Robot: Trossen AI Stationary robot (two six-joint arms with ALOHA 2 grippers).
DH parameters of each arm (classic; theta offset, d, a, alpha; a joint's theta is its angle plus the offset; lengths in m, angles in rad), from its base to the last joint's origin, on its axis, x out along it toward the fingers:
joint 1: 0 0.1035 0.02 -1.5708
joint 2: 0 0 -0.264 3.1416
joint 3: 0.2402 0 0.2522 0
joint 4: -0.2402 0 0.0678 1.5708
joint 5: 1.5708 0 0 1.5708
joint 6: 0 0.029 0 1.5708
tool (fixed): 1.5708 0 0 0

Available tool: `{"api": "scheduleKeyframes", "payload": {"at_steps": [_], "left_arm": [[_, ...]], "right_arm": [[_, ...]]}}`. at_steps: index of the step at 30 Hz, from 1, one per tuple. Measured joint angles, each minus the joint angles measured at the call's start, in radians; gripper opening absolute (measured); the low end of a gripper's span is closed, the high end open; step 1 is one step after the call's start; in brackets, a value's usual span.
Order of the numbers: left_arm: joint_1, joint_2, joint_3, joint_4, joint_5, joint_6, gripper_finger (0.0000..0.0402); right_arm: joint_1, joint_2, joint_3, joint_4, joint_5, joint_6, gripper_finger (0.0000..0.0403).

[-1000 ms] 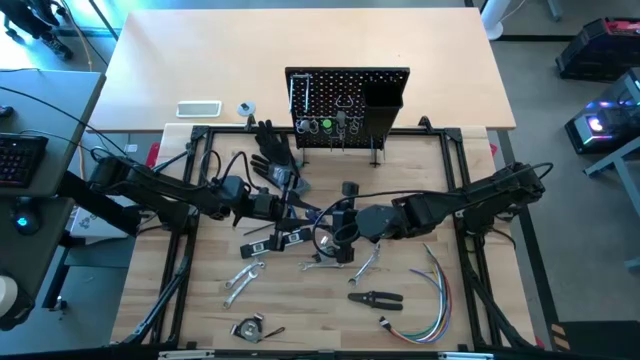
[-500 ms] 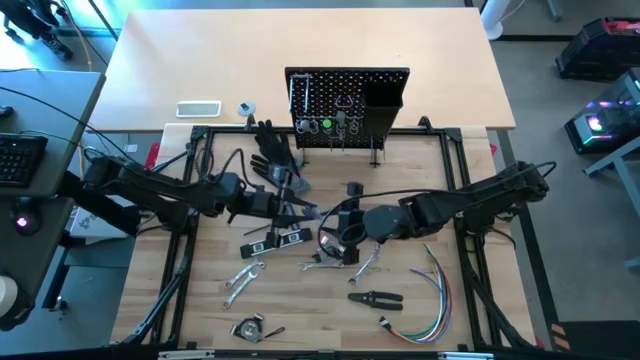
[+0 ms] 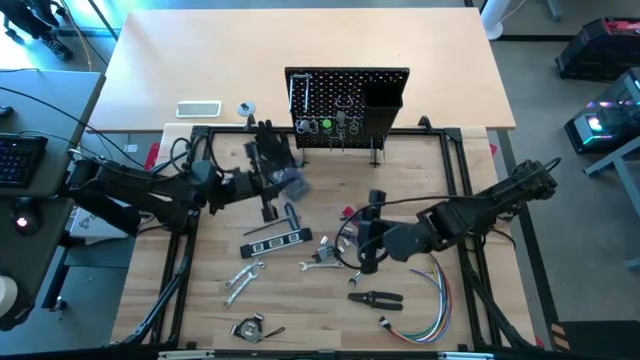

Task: Hang tools onto peg board
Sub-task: Hang the blue screwdriver on the pegboard

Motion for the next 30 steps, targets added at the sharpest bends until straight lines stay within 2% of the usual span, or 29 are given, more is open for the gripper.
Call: {"api": "scheduleKeyframes", "payload": {"at_steps": [4,9,17,21,30], "left_arm": [[0.06,0.001,0.0,0.007,-0.09,0.059,0.0085],[0.175,0.02,0.0,0.021,-0.084,0.048,0.0085],[0.35,0.035,0.0,0.041,0.006,-0.045,0.0085],[0.426,0.061,0.0,0.052,0.093,-0.11,0.0085],[0.505,0.14,0.0,0.129,0.144,-0.17,0.0085]], "right_arm": [[0.033,0.001,0.0,-0.088,0.034,0.095,0.0142],[0.082,0.001,0.0,-0.168,0.091,0.188,0.0142],[0.177,0.002,-0.002,-0.264,0.199,0.317,0.0142],[0.223,0.003,-0.002,-0.338,0.276,0.402,0.0142],[0.286,0.003,-0.002,-0.436,0.361,0.529,0.0142]]}}
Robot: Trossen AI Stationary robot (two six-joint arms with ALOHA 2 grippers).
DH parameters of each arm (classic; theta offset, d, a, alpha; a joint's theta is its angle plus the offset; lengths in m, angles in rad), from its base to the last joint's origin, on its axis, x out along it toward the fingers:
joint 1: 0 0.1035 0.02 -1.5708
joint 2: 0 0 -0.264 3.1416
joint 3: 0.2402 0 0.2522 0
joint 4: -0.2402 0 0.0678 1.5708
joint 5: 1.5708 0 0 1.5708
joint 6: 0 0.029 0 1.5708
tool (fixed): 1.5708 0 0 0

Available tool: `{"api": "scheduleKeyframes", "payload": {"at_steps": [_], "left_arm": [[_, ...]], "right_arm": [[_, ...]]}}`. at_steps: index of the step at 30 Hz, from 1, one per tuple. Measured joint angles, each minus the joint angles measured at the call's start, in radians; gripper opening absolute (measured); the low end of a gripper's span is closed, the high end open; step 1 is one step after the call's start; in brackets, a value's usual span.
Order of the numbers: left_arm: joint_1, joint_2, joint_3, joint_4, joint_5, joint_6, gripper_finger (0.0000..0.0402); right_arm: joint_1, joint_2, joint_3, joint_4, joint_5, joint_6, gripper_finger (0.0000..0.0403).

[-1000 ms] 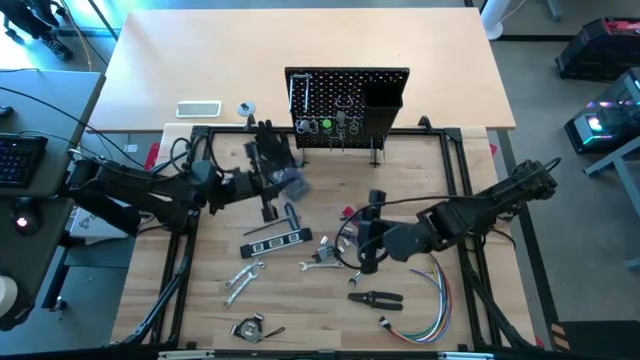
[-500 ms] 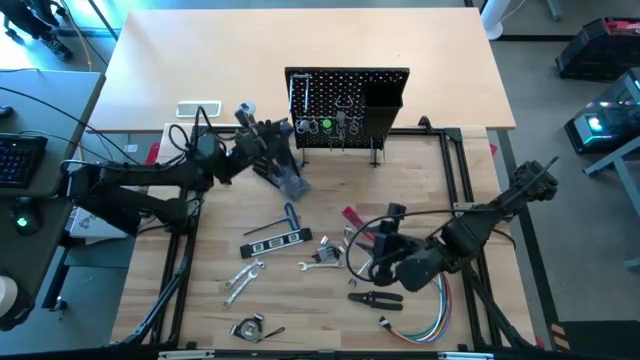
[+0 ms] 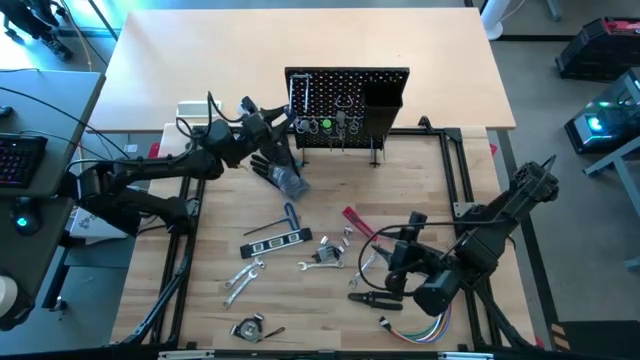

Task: Hang tools onto peg board
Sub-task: Hang the blue screwdriver on the pegboard

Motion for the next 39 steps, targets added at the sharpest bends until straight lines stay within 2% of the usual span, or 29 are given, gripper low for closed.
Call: {"api": "scheduleKeyframes", "payload": {"at_steps": [13,34,39], "left_arm": [[0.056,0.077,0.0,0.051,0.02,-0.018,0.0085],[0.131,0.207,0.0,0.044,0.033,-0.175,0.0085],[0.148,0.222,0.002,0.043,0.037,-0.241,0.0131]], "right_arm": [[0.008,0.0,0.0,-0.048,0.015,0.043,0.0142],[0.008,0.001,0.0,-0.071,0.028,0.067,0.0142],[0.008,0.001,0.0,-0.07,0.028,0.075,0.0142]]}}
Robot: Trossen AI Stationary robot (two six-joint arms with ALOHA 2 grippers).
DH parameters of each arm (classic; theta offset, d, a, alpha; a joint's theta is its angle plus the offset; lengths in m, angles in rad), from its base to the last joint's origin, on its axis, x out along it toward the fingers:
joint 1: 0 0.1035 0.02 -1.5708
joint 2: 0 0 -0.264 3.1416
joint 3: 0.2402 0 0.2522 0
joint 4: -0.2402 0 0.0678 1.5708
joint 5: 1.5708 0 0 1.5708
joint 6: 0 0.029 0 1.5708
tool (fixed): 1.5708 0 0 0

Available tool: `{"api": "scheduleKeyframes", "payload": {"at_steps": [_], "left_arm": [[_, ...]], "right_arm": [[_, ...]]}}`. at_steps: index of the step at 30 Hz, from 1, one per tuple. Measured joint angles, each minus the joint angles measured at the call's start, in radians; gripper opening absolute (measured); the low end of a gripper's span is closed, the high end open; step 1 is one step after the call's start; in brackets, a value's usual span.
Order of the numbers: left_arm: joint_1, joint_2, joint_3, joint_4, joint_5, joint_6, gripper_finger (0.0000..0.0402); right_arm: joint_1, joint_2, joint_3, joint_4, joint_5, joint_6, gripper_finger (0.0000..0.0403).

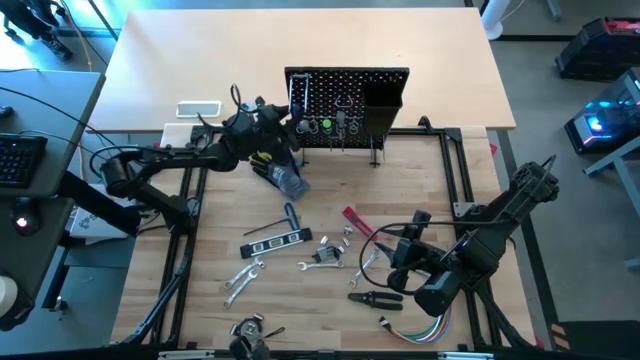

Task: Hang tools onto peg board
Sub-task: Hang the blue screwdriver on the pegboard

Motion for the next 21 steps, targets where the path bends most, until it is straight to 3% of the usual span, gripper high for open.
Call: {"api": "scheduleKeyframes", "payload": {"at_steps": [11,21], "left_arm": [[-0.01,-0.039,0.0,-0.036,-0.005,-0.003,0.0147],[-0.029,-0.153,0.0,-0.194,-0.004,-0.002,0.0149]], "right_arm": [[0.0,0.0,0.0,-0.007,0.001,0.0,0.0142],[-0.001,0.0,0.0,-0.098,0.005,0.048,0.0142]]}}
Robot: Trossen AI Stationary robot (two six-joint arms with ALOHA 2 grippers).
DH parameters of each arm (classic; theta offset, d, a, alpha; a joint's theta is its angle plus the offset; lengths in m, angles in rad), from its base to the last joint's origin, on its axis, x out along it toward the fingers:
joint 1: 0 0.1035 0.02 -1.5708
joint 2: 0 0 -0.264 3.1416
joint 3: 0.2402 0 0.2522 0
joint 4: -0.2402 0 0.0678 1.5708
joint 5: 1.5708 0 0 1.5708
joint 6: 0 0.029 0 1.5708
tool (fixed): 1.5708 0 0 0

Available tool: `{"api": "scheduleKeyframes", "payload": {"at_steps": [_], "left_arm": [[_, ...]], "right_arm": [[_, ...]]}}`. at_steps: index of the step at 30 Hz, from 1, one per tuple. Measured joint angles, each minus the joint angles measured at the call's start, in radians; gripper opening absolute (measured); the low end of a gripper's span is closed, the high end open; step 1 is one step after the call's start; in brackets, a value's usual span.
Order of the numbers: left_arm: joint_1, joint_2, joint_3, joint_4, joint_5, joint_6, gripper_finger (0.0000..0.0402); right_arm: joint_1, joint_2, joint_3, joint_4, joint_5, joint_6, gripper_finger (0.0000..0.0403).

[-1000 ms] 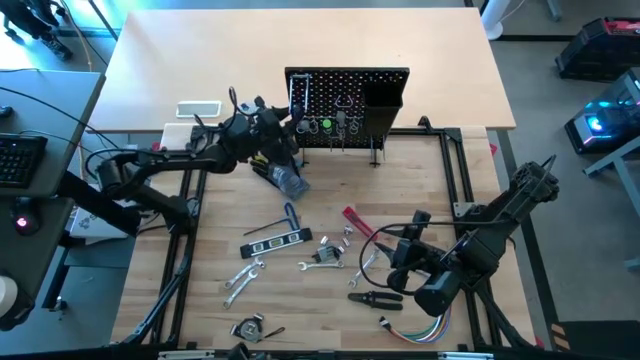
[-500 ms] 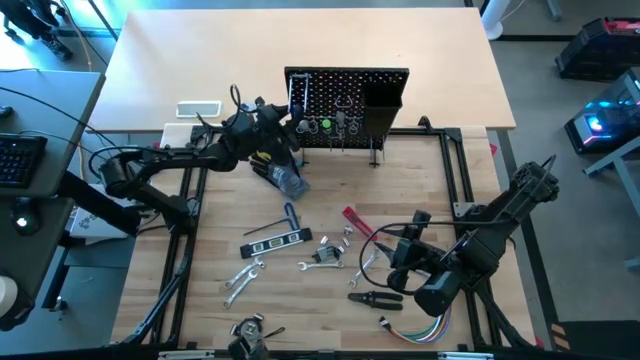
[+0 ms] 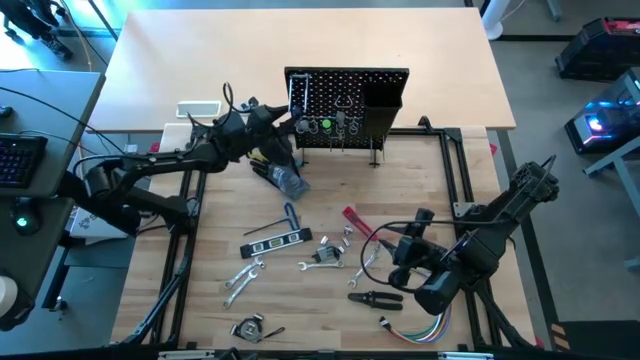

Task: Hang tools onto peg board
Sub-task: Hang the blue screwdriver on the pegboard, then put the black spirit level into the black bin on the pegboard

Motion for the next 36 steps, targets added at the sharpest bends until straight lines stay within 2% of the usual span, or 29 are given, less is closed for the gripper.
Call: {"api": "scheduleKeyframes", "payload": {"at_steps": [9,18,24,31,36], "left_arm": [[-0.007,-0.125,0.0,-0.16,0.001,0.001,0.0149],[-0.075,-0.238,-0.001,-0.327,0.003,0.001,0.0149],[-0.172,-0.311,-0.001,-0.465,0.02,-0.001,0.0149],[-0.326,-0.344,-0.001,-0.623,0.056,-0.001,0.0149],[-0.437,-0.339,-0.001,-0.729,0.055,0.0,0.0149]], "right_arm": [[0.0,0.0,0.0,-0.115,-0.001,0.14,0.0142],[0.0,0.001,0.0,-0.149,-0.064,0.228,0.0142],[-0.015,0.051,0.0,-0.147,-0.12,0.284,0.0142],[-0.087,0.155,-0.001,-0.139,-0.225,0.282,0.0142],[-0.148,0.215,-0.001,-0.017,-0.236,0.159,0.0142]]}}
